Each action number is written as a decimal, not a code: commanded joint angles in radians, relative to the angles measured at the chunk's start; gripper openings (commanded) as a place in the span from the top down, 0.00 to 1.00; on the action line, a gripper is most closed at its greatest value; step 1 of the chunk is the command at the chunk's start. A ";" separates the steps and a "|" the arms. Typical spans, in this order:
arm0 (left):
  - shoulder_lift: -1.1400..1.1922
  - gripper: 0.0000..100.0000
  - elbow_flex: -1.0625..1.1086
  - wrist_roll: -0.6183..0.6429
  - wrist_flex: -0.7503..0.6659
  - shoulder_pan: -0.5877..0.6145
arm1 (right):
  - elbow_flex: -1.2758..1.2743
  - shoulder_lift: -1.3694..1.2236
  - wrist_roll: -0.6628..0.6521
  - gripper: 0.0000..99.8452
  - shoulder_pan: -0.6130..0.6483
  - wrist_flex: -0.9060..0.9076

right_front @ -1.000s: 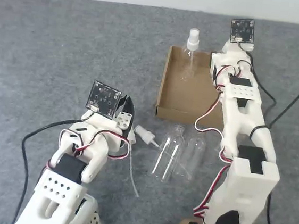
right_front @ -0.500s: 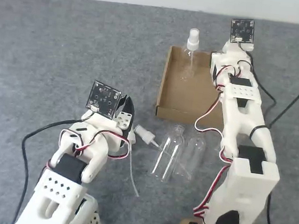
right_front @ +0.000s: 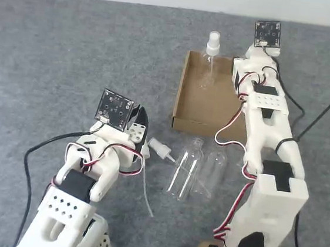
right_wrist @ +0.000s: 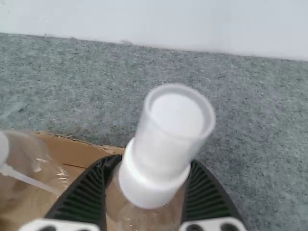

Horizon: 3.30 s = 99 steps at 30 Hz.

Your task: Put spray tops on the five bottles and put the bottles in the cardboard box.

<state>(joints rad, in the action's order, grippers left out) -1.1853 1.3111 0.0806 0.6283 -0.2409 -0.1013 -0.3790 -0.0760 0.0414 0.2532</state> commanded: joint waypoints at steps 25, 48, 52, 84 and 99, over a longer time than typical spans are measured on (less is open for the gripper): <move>-0.018 0.99 -0.004 -0.003 -0.031 0.006 | 0.063 0.022 -0.017 0.68 0.013 -0.027; -0.018 0.99 -0.004 -0.005 -0.031 0.006 | 0.203 0.024 -0.012 0.68 0.012 0.087; -0.018 0.99 -0.004 -0.005 -0.031 0.006 | 0.282 0.024 -0.012 0.68 0.012 0.166; -0.018 0.99 -0.004 -0.006 -0.031 0.008 | 0.387 0.659 -0.015 0.69 0.005 1.106; -0.018 0.99 -0.004 -0.006 -0.031 0.008 | -0.092 0.737 0.112 0.69 -0.062 1.164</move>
<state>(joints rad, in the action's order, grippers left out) -1.1853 1.3111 0.0806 0.6283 -0.2409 -0.0276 0.3176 -0.0038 0.0230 1.5574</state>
